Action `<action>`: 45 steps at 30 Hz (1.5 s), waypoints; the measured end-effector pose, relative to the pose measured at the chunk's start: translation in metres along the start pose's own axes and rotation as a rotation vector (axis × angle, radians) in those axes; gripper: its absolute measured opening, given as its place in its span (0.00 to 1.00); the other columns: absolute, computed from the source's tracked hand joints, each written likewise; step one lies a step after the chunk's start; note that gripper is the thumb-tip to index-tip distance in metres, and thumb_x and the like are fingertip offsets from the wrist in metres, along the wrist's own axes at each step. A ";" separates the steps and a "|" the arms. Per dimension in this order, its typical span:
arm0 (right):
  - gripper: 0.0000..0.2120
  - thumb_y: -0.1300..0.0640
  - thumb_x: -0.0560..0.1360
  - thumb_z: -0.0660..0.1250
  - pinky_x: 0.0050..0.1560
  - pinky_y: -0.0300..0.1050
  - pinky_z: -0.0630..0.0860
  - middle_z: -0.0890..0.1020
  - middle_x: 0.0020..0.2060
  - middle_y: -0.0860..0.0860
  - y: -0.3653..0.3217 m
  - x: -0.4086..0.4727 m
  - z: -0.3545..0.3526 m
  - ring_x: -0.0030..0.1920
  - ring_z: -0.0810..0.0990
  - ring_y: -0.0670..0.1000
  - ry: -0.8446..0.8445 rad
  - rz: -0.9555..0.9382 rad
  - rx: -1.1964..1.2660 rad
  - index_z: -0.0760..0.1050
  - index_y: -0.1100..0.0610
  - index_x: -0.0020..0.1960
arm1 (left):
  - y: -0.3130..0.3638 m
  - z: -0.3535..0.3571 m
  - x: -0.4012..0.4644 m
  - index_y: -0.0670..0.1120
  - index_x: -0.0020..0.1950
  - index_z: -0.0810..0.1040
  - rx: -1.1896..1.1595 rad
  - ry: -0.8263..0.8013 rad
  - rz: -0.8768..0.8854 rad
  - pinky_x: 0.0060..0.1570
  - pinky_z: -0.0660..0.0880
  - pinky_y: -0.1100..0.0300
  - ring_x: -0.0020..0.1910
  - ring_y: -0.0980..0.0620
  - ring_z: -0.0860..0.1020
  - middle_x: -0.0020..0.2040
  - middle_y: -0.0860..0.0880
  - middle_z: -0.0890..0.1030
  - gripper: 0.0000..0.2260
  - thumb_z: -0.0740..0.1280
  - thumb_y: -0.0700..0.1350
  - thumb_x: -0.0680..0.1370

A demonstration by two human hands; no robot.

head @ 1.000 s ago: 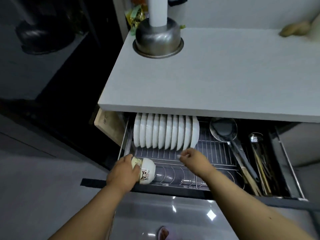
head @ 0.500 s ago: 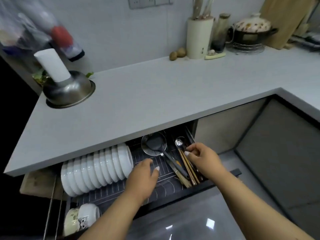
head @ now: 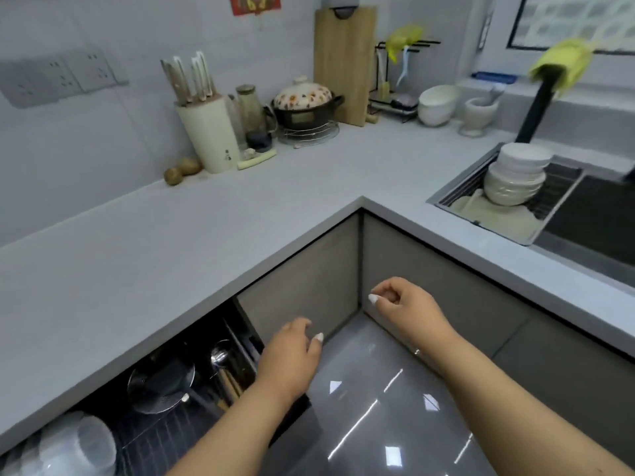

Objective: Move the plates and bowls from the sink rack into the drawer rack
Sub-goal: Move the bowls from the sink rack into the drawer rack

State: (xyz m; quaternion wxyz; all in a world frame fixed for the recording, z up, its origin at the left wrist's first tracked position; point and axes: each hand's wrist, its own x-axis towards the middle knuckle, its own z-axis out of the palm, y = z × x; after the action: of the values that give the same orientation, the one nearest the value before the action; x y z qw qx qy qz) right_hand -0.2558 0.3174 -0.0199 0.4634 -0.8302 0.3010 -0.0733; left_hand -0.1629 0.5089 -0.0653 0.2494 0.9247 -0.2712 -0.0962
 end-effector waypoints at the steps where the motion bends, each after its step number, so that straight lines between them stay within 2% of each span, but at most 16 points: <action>1: 0.05 0.48 0.75 0.66 0.39 0.38 0.71 0.80 0.41 0.48 0.007 0.006 -0.014 0.41 0.77 0.46 0.023 0.007 0.000 0.76 0.48 0.48 | 0.013 0.009 0.009 0.48 0.67 0.71 0.001 -0.021 0.017 0.53 0.72 0.57 0.54 0.48 0.75 0.54 0.47 0.78 0.19 0.59 0.55 0.79; 6: 0.05 0.48 0.75 0.66 0.39 0.39 0.70 0.79 0.40 0.46 0.041 0.026 -0.071 0.39 0.76 0.44 0.123 0.071 0.031 0.76 0.48 0.48 | 0.069 0.041 0.050 0.48 0.64 0.72 0.017 -0.095 0.086 0.53 0.74 0.52 0.53 0.47 0.76 0.53 0.47 0.78 0.18 0.60 0.55 0.79; 9: 0.05 0.47 0.75 0.66 0.39 0.39 0.70 0.80 0.41 0.46 0.058 0.034 -0.090 0.42 0.77 0.44 0.158 0.125 0.033 0.76 0.47 0.48 | 0.091 0.055 0.071 0.47 0.64 0.73 0.039 -0.115 0.153 0.52 0.73 0.55 0.53 0.47 0.76 0.53 0.46 0.78 0.17 0.60 0.54 0.79; 18: 0.05 0.49 0.75 0.66 0.43 0.42 0.73 0.81 0.42 0.46 0.095 0.060 -0.143 0.43 0.78 0.46 0.284 0.264 0.048 0.77 0.49 0.47 | 0.148 0.090 0.152 0.45 0.66 0.71 0.091 -0.114 0.319 0.63 0.66 0.58 0.65 0.49 0.67 0.64 0.48 0.70 0.18 0.59 0.53 0.80; 21: 0.06 0.48 0.76 0.66 0.41 0.42 0.73 0.81 0.41 0.47 0.103 0.079 -0.164 0.41 0.78 0.46 0.352 0.302 0.040 0.77 0.50 0.48 | 0.174 0.104 0.191 0.44 0.71 0.66 0.097 -0.136 0.377 0.69 0.62 0.55 0.70 0.48 0.62 0.71 0.47 0.65 0.22 0.58 0.54 0.80; 25: 0.07 0.47 0.76 0.65 0.37 0.43 0.73 0.81 0.39 0.49 0.109 0.111 -0.188 0.36 0.77 0.48 0.402 0.357 0.047 0.76 0.50 0.48 | 0.205 0.120 0.245 0.46 0.77 0.55 0.124 -0.230 0.412 0.76 0.49 0.52 0.77 0.47 0.48 0.78 0.46 0.52 0.28 0.55 0.56 0.81; 28: 0.07 0.47 0.76 0.65 0.38 0.43 0.73 0.80 0.40 0.47 0.110 0.145 -0.205 0.37 0.77 0.48 0.440 0.392 0.036 0.75 0.49 0.48 | 0.220 0.134 0.285 0.47 0.78 0.48 0.192 -0.324 0.441 0.76 0.41 0.51 0.77 0.48 0.42 0.79 0.45 0.45 0.30 0.52 0.58 0.81; 31: 0.08 0.47 0.75 0.66 0.42 0.46 0.77 0.81 0.40 0.48 0.111 0.185 -0.220 0.41 0.80 0.51 0.482 0.420 0.058 0.75 0.50 0.50 | 0.231 0.148 0.324 0.46 0.78 0.42 0.313 -0.401 0.480 0.75 0.40 0.49 0.77 0.47 0.39 0.79 0.44 0.41 0.32 0.48 0.60 0.81; 34: 0.09 0.48 0.76 0.66 0.39 0.43 0.76 0.82 0.41 0.50 0.114 0.227 -0.235 0.44 0.82 0.52 0.499 0.440 0.050 0.74 0.50 0.53 | 0.238 0.162 0.354 0.45 0.77 0.37 0.421 -0.420 0.531 0.75 0.37 0.48 0.76 0.47 0.35 0.78 0.44 0.37 0.33 0.42 0.63 0.80; 37: 0.14 0.47 0.76 0.65 0.36 0.42 0.73 0.81 0.44 0.50 0.118 0.270 -0.253 0.44 0.81 0.51 0.522 0.453 0.007 0.71 0.50 0.59 | 0.239 0.170 0.373 0.46 0.77 0.34 0.476 -0.369 0.629 0.74 0.34 0.46 0.75 0.48 0.31 0.77 0.46 0.35 0.35 0.38 0.66 0.78; 40: 0.17 0.51 0.76 0.64 0.35 0.43 0.74 0.80 0.42 0.49 0.125 0.314 -0.272 0.41 0.80 0.50 0.561 0.481 -0.027 0.68 0.50 0.64 | 0.241 0.174 0.385 0.48 0.77 0.35 0.447 -0.347 0.687 0.73 0.33 0.46 0.74 0.50 0.31 0.77 0.48 0.34 0.36 0.37 0.67 0.76; 42: 0.20 0.54 0.76 0.63 0.38 0.48 0.78 0.79 0.44 0.51 0.130 0.341 -0.281 0.41 0.80 0.51 0.580 0.504 -0.015 0.65 0.49 0.66 | 0.242 0.175 0.391 0.48 0.77 0.35 0.424 -0.340 0.706 0.73 0.33 0.47 0.74 0.51 0.31 0.77 0.48 0.34 0.35 0.36 0.67 0.76; 45: 0.23 0.56 0.75 0.62 0.43 0.50 0.78 0.78 0.50 0.54 0.140 0.376 -0.291 0.46 0.80 0.56 0.568 0.554 -0.039 0.63 0.49 0.68 | 0.243 0.176 0.398 0.49 0.76 0.35 0.407 -0.315 0.731 0.73 0.33 0.47 0.74 0.52 0.30 0.77 0.48 0.34 0.35 0.36 0.67 0.75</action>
State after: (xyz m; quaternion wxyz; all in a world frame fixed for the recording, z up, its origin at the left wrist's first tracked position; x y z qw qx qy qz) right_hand -0.1292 -0.1618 -0.0304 0.3483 -0.6729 0.6310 -0.1665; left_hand 0.0033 0.0410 -0.1083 0.0357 0.7724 -0.6283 -0.0860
